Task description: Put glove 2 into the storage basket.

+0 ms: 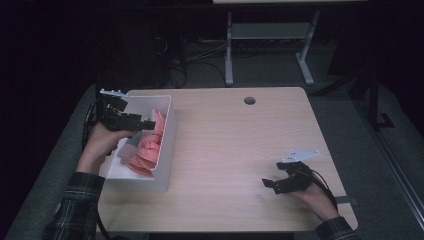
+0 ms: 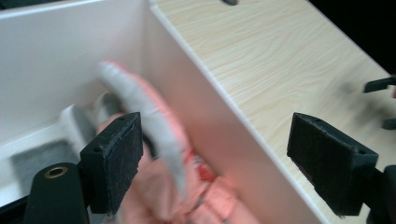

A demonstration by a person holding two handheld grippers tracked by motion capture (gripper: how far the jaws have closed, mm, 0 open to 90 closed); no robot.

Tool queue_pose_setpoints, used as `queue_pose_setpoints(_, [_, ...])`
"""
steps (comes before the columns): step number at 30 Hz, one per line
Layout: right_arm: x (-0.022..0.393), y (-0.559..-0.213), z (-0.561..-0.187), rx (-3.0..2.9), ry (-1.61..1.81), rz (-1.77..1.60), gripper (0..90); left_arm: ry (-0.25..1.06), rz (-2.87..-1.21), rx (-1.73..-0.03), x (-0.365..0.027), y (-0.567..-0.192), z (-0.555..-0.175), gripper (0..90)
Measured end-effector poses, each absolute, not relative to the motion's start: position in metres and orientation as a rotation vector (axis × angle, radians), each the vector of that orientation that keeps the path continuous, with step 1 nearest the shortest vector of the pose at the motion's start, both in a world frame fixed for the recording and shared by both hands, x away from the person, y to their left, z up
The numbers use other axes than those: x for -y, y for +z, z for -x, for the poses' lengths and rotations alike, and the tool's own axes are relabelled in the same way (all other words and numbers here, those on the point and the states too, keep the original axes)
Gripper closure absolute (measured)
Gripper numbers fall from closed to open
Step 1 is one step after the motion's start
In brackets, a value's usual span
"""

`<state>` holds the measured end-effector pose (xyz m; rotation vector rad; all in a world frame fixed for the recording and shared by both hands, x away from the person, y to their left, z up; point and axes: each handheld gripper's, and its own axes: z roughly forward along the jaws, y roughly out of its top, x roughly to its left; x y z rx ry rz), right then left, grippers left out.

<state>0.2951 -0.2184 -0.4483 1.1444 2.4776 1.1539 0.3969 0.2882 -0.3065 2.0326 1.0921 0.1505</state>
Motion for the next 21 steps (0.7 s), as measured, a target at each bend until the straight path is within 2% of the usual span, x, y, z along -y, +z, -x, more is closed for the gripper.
queue_pose_setpoints(11, [0.219,-0.448,-0.295,-2.482,1.147,-1.154,13.7,0.141,-2.066,-0.930,-0.235,-0.294,-0.384,18.1])
queue_pose_setpoints(21, [0.218,-0.448,-0.294,-2.484,1.147,-1.154,13.7,0.101,-2.098,-0.796,-0.179,-0.301,-0.367,17.9])
